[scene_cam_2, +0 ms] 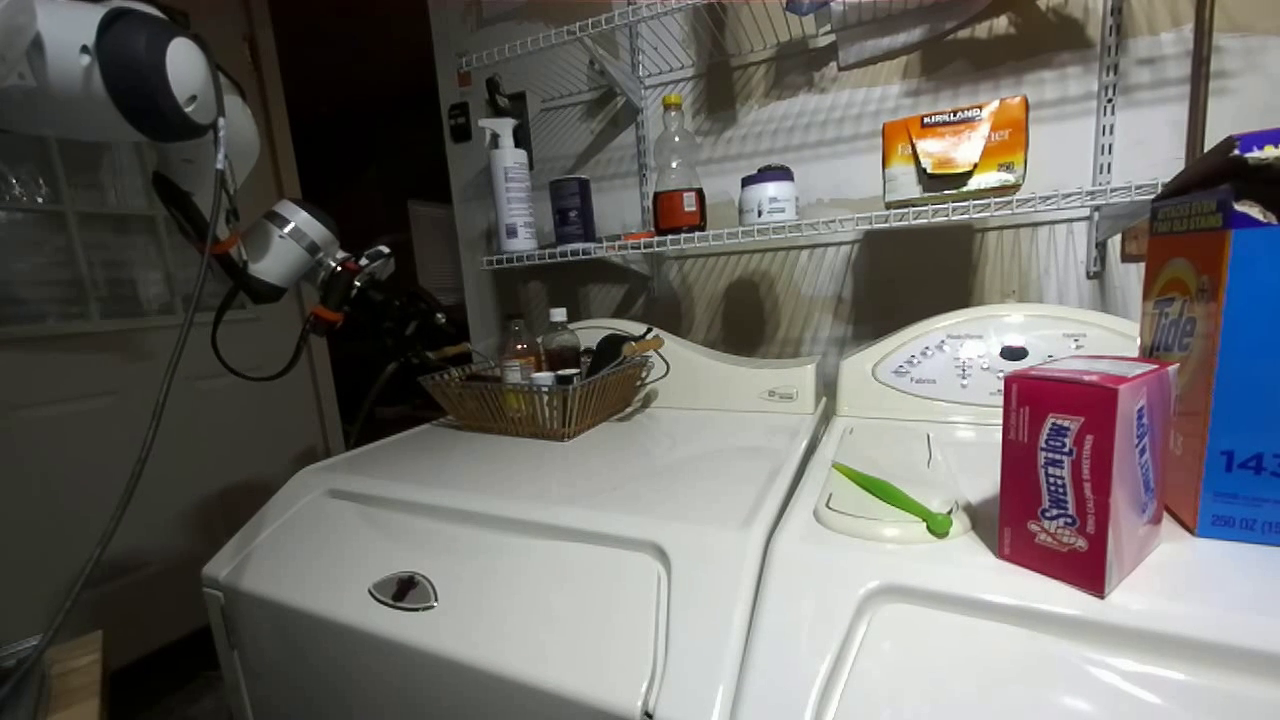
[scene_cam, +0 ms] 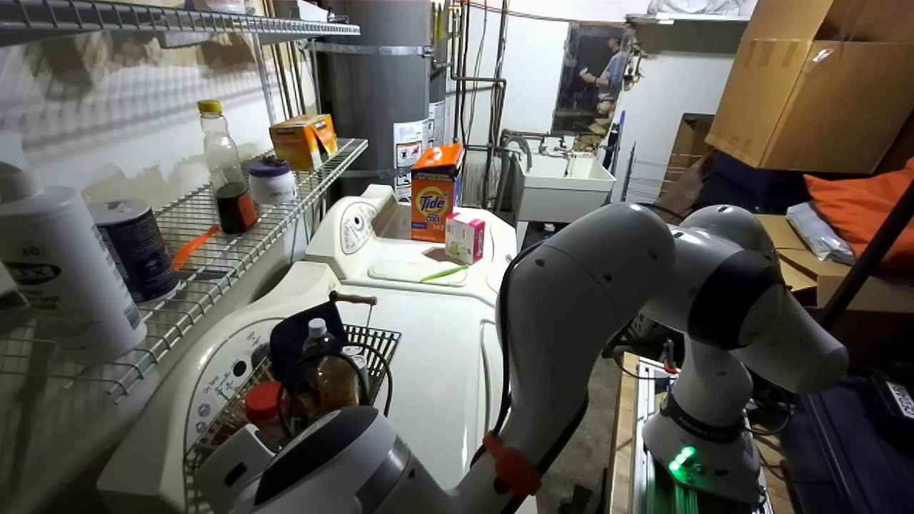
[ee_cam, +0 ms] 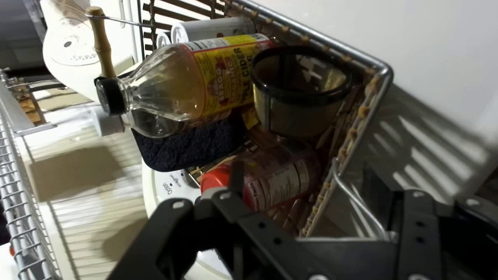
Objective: Move the basket to the left
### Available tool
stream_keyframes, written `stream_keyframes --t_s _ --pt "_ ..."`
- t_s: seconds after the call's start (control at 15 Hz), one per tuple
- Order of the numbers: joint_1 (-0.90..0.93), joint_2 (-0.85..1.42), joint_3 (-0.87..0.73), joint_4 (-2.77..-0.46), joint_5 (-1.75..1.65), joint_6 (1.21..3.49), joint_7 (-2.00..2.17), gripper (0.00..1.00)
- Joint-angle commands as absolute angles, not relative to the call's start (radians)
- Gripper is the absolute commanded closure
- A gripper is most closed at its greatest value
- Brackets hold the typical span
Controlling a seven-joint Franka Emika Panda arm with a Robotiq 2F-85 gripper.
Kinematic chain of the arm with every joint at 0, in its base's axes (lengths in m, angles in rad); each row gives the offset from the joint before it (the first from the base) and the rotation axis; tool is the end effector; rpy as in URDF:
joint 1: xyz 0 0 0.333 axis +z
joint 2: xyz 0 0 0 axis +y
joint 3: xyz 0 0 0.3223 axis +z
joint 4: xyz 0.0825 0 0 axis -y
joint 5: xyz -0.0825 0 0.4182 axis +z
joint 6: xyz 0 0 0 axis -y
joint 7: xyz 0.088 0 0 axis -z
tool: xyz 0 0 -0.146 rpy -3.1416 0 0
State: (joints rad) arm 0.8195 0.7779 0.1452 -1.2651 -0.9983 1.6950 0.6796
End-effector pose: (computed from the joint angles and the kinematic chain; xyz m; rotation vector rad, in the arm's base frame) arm 0.5411 0.5388 0.2682 2.1932 0.6446 0.5029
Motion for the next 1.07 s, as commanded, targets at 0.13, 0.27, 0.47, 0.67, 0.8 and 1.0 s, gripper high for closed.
stream_keyframes --t_s 0.13,0.27,0.47,0.67,0.8,1.0 --pt "0.796 0.713 0.192 -1.272 -0.96 1.771 0.61 0.0" --pt "0.774 0.648 0.225 -1.325 -0.916 1.811 0.604 0.0" --pt "0.722 0.501 0.278 -1.482 -0.838 1.903 0.65 0.0" --pt "0.663 0.397 0.334 -1.602 -0.747 1.95 0.637 0.0" --pt "0.654 0.325 0.319 -1.691 -0.626 2.007 0.643 0.0" --pt "0.627 0.214 0.315 -1.836 -0.456 2.064 0.697 0.0"
